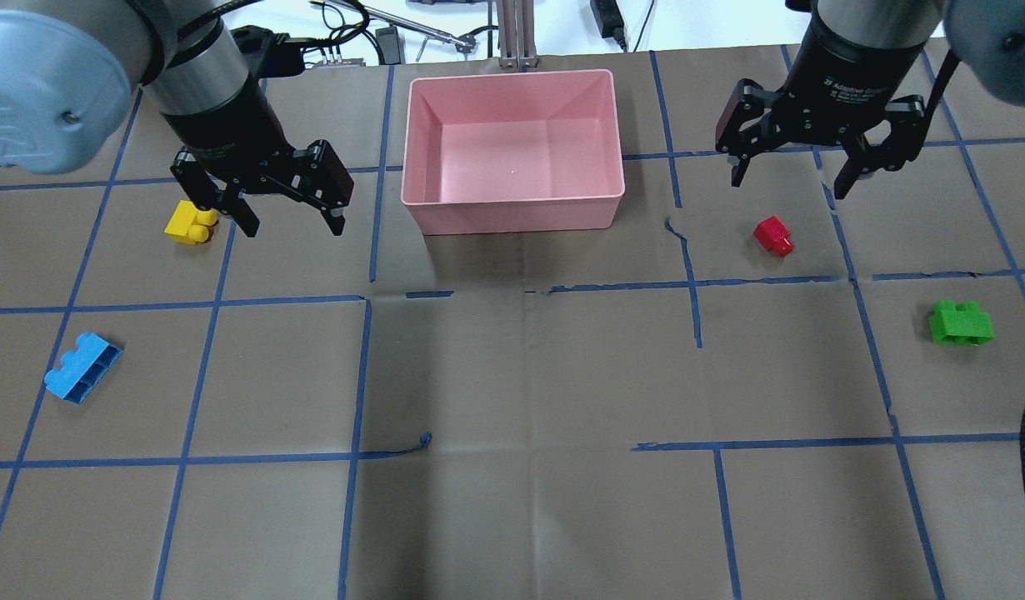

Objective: Put all blocks into box

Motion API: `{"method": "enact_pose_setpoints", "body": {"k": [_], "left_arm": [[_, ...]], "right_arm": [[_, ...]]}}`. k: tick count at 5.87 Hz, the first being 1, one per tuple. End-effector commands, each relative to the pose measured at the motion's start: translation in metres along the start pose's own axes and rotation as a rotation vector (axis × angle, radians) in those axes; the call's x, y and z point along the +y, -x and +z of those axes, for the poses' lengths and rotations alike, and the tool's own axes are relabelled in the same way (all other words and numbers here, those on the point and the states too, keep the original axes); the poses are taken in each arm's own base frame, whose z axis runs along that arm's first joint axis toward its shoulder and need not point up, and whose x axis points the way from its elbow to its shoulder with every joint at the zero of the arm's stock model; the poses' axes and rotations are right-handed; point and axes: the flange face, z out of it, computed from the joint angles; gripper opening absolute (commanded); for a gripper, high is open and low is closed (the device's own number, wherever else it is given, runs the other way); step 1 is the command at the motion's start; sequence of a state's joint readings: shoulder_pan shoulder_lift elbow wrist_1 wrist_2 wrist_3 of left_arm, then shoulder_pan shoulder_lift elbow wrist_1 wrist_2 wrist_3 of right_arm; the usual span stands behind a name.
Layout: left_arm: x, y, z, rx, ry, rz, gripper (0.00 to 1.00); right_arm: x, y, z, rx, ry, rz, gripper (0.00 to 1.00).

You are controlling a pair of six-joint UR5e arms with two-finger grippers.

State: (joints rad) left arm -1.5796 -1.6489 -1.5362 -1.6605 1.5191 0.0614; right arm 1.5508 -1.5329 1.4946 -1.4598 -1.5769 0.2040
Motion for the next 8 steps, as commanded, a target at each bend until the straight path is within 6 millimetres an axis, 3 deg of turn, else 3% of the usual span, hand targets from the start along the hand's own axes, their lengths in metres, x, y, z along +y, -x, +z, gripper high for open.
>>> {"method": "enact_pose_setpoints", "body": {"k": [1,2,3,4,6,8], "left_arm": [[0.002,0.005,-0.007,0.0,-0.026,-0.004,0.99],[-0.014,0.032,-0.011,-0.013,-0.059,-0.047,0.99],[-0.034,0.078,-0.005,-0.037,-0.077,-0.101,0.99],[-0.05,0.141,0.015,-0.049,-0.058,-0.035,0.98],[-0.06,0.256,0.051,-0.04,-0.012,0.125,0.96],[-0.057,0.342,0.074,-0.115,0.008,0.304,0.96]], "right_arm": [[0.0,0.0,0.002,0.001,0.004,0.0,1.0],[0.0,0.0,0.002,0.001,0.005,0.0,1.0],[0.0,0.0,0.002,0.001,0.005,0.0,1.0],[-0.001,0.0,0.003,0.001,0.007,-0.005,1.0],[-0.002,-0.001,0.003,0.002,0.005,-0.008,1.0],[-0.002,-0.001,0.003,0.004,0.005,-0.008,1.0]]}}
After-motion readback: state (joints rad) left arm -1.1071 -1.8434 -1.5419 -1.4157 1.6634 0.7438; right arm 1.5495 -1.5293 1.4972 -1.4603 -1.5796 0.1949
